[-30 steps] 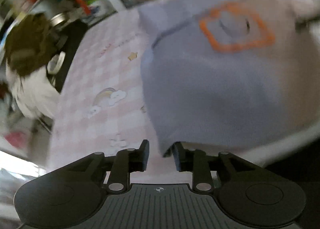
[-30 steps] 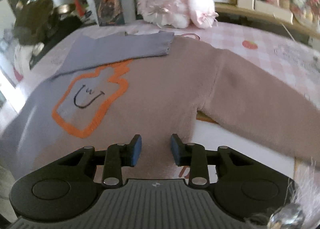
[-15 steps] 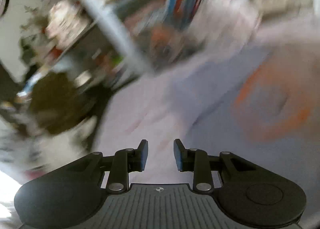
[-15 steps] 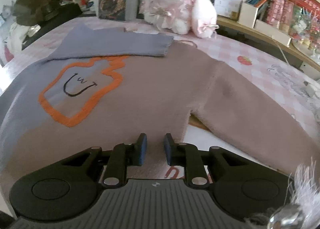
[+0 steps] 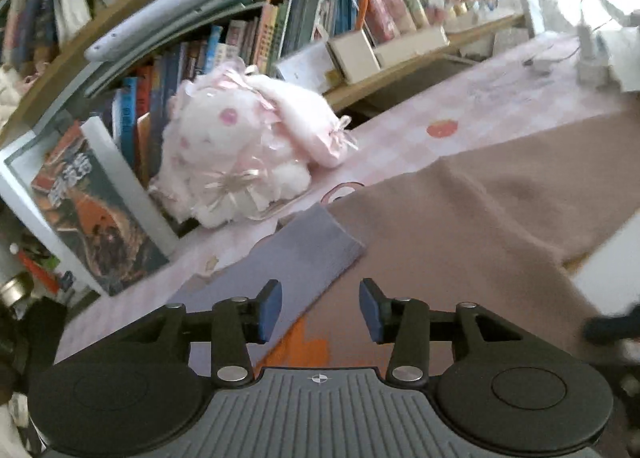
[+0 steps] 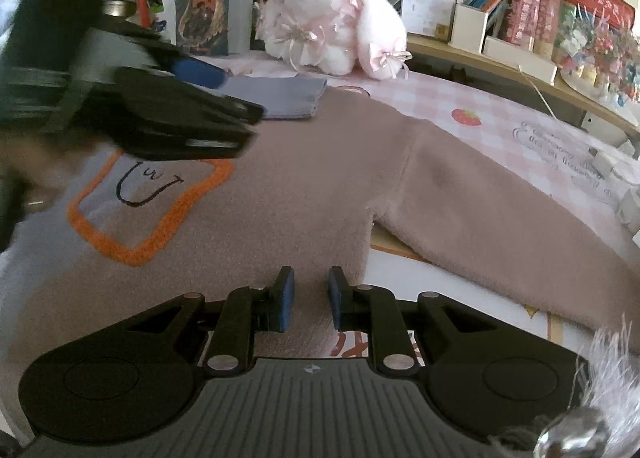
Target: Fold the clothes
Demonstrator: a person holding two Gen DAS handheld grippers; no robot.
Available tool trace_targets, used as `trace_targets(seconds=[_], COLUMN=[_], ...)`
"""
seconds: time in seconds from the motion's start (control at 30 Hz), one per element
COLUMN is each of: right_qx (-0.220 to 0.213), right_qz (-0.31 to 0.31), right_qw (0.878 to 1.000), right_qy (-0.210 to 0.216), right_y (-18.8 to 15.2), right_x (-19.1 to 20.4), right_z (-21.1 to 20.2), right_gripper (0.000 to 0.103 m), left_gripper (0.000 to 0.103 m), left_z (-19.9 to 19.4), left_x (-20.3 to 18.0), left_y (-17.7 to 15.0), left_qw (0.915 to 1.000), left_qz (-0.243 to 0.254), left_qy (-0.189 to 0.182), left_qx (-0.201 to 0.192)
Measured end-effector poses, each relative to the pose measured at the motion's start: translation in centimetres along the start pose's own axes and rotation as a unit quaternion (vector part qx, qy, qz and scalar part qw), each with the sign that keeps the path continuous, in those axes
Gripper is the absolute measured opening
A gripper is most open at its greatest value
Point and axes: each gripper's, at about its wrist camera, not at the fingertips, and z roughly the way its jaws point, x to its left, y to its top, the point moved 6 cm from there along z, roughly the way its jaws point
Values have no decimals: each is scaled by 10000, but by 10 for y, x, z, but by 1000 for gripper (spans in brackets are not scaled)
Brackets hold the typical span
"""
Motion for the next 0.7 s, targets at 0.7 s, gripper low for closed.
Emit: trace_targets(seconds=[0.7], right_qx=[-43], right_qz=[-15], right_qw=[9999], right_qy=[133], right_y=[-1], right_x=[-4], right_z=[-1], right_gripper=[17], left_gripper=[5], left_z=[50], left_x=[8], left_y=[14], left_qw=[9996], left_qz=[96], left_qy=[241], left_qx=[-138])
